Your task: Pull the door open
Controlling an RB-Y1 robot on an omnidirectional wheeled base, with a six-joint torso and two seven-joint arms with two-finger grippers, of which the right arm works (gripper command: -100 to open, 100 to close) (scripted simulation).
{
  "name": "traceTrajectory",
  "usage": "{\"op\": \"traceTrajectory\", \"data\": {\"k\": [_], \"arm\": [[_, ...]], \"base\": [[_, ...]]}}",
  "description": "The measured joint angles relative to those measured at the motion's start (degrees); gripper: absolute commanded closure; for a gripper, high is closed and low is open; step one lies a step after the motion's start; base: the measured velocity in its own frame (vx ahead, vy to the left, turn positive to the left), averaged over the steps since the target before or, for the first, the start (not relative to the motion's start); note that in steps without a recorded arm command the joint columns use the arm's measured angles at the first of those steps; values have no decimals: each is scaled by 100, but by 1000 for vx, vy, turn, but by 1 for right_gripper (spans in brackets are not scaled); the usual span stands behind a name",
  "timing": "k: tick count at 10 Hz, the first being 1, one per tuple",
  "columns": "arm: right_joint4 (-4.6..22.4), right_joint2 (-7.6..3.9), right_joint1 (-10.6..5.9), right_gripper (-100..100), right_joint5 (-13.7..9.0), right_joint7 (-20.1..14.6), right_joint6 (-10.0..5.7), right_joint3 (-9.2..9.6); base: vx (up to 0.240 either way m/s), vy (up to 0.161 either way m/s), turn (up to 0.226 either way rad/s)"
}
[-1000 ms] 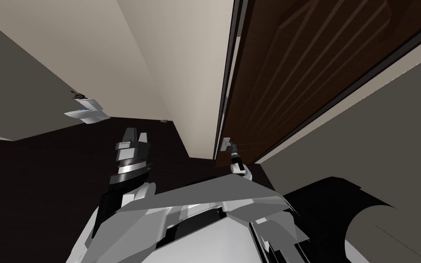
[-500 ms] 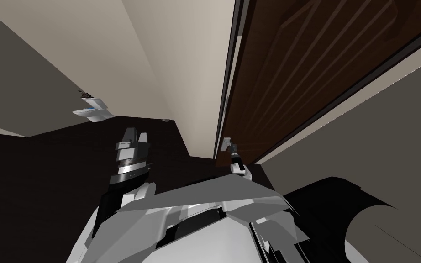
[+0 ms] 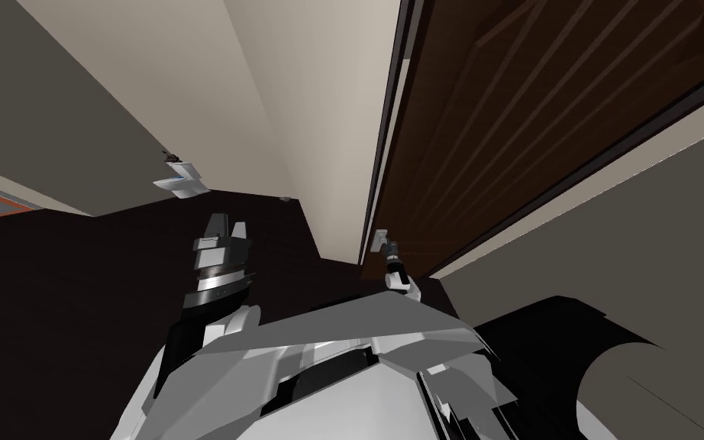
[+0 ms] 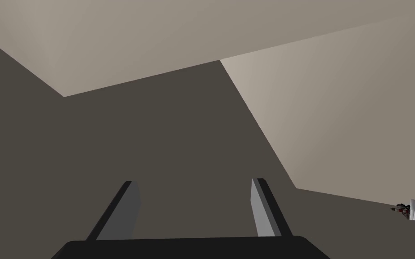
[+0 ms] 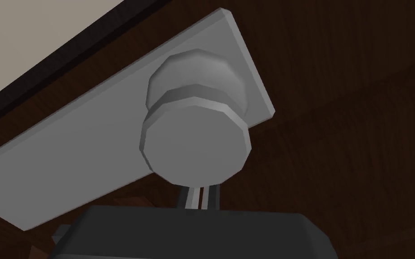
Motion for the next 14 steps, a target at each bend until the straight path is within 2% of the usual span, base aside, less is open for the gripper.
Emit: {"op": "traceTrajectory", "data": {"k": [2, 5, 10, 12, 14], "arm": [[-28, 4, 25, -100, -202, -209, 45, -28], [-115, 114, 37, -100, -508, -580, 100, 92], [-309, 260, 96, -100, -1211, -1375, 255, 220], [-333, 297, 98, -100, -1382, -1606, 285, 253], [-397, 353, 115, -100, -1665, -1926, 340, 305]], "base": [[-86, -6, 86], [-97, 17, 61], [-91, -29, 63], [-65, -24, 60], [-106, -32, 71]]}}
